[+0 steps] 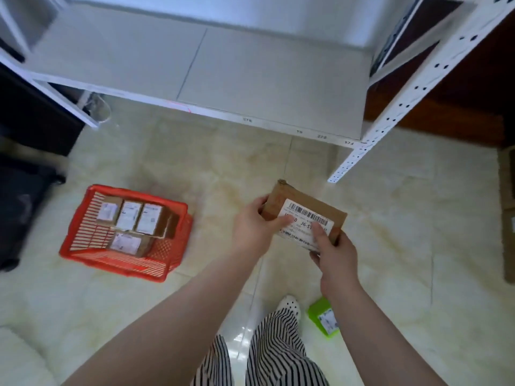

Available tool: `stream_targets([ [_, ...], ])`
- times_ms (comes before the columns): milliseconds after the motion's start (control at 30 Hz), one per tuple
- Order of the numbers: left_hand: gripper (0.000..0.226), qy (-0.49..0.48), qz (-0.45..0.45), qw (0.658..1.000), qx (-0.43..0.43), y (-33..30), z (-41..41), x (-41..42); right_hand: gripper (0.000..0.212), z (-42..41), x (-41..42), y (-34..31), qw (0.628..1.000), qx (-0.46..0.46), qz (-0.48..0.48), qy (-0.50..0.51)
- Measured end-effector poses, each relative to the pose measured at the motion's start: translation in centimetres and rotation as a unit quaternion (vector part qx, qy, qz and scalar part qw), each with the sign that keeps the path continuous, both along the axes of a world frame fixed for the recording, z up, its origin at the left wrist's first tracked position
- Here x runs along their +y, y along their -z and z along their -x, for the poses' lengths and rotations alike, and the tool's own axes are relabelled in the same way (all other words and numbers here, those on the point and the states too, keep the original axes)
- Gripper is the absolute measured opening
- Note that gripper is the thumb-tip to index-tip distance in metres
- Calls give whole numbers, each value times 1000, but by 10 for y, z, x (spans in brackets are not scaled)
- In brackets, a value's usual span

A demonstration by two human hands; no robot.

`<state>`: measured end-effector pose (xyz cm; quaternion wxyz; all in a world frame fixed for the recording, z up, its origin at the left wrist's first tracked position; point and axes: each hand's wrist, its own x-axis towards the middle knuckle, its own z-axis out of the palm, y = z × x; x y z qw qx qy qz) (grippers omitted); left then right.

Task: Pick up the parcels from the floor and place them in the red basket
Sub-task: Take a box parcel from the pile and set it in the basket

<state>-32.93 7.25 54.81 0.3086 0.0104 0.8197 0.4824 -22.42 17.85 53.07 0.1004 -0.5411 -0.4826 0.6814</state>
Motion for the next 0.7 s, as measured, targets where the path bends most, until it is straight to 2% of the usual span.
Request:
stream_targets([
  [200, 39, -76, 3, 997, 6, -9, 26, -148, 13, 45, -128, -5, 997, 7, -1, -75],
  [400, 57, -127, 25, 992, 0, 5, 44, -332, 19, 73, -303, 9, 993, 5, 34, -116],
  [567, 62, -170, 76, 982, -13, 3, 59, -496, 16, 97, -462, 13, 985, -6, 64, -163],
  [700, 55, -205, 93, 974, -21, -10, 75, -579, 23, 118, -544, 6, 975, -6, 79, -205],
])
